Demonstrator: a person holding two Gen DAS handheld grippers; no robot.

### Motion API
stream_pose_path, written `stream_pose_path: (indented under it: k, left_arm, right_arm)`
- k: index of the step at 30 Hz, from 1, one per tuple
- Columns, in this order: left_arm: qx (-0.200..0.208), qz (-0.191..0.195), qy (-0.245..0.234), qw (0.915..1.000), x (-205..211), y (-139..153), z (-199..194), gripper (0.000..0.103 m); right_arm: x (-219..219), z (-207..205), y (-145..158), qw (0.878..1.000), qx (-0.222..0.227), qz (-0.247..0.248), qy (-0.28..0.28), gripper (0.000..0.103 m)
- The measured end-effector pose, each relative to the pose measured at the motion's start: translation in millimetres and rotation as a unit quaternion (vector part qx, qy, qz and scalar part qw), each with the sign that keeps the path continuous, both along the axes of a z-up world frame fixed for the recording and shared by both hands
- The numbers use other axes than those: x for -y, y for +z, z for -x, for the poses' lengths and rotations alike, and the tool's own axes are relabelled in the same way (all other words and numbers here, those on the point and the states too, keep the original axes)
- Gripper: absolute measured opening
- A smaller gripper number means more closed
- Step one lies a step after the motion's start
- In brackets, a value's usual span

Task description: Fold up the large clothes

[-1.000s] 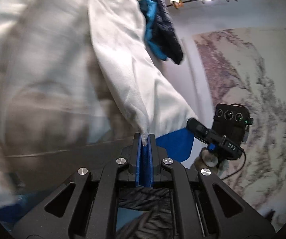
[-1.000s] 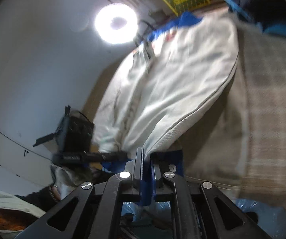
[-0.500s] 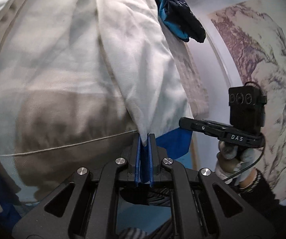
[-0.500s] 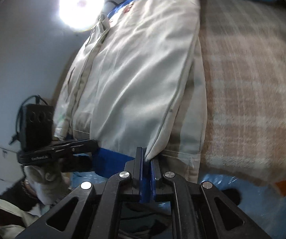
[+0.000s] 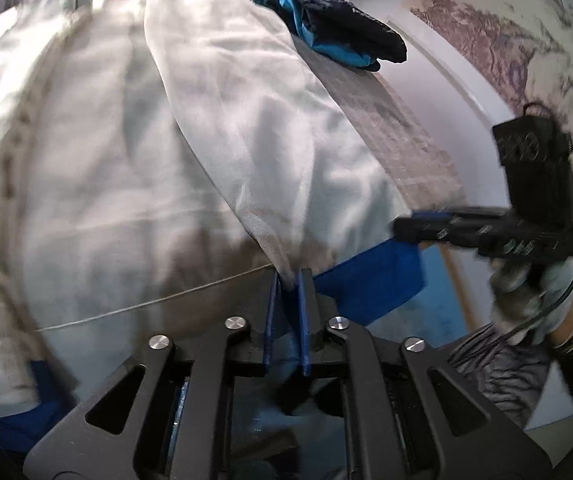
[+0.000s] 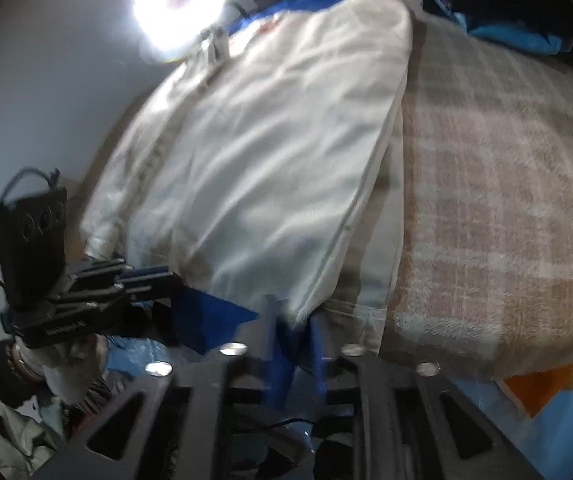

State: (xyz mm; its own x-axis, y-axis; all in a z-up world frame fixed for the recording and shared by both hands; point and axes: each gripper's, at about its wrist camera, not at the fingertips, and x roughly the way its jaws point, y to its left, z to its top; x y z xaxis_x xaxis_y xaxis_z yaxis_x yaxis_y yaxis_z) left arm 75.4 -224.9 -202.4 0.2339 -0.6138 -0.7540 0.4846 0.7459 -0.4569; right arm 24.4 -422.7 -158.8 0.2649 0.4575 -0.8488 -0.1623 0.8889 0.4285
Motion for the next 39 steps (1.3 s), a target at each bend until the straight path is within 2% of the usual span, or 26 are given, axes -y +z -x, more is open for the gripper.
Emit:
stream_pose_path:
  k: [2,5,7,10,12,16,20,24,27,32,35,37,39]
  left_arm:
    - [0.030,-0.010,0.009,0.9995,-7,10,8,0.021]
    - [0.068,-0.021,0.019,0.9973,-14,24,22,0.021]
    - [0.092,-0.025,0.018,0.9952,-12,31,30,0.021]
    - [0.127,-0.037,-0.019,0.9910,11,36,43,0.025]
    - [0.137,-0.042,-0.044,0.9887,31,35,46,0.036]
    - [0.143,-0.046,-0.081,0.9853,70,30,48,0.036]
    - [0.169,-0.070,-0.117,0.9762,110,21,50,0.039]
    - [0.207,-0.123,-0.146,0.9596,145,6,58,0.062]
    - [0.238,-0.164,-0.155,0.9447,162,-6,66,0.070]
    - [0.304,-0.232,-0.161,0.9099,182,-26,75,0.071]
    - [0.329,-0.251,-0.154,0.8974,187,-34,74,0.070]
    - [0.333,-0.248,-0.148,0.8975,185,-33,72,0.060]
    - [0.318,-0.222,-0.148,0.9100,178,-25,66,0.036]
  right_arm:
    - [12,4,10,1.000,0.020,-0.017,-0.015,0.039]
    - [34,7,16,0.997,0.034,-0.039,-0.051,0.047]
    - [51,8,14,0.995,0.028,-0.053,-0.079,0.047]
    - [70,11,15,0.991,0.027,-0.072,-0.110,0.047]
    - [78,14,23,0.989,0.039,-0.081,-0.121,0.048]
    - [99,27,47,0.981,0.077,-0.099,-0.145,0.052]
    - [125,48,58,0.973,0.101,-0.110,-0.176,0.052]
    - [148,58,63,0.962,0.116,-0.134,-0.208,0.052]
    - [158,65,68,0.956,0.126,-0.146,-0.220,0.052]
    - [167,75,80,0.946,0.156,-0.172,-0.228,0.052]
    - [170,74,81,0.942,0.159,-0.186,-0.231,0.052]
    - [171,72,81,0.941,0.156,-0.188,-0.233,0.052]
    - [172,69,80,0.941,0.153,-0.189,-0.234,0.052]
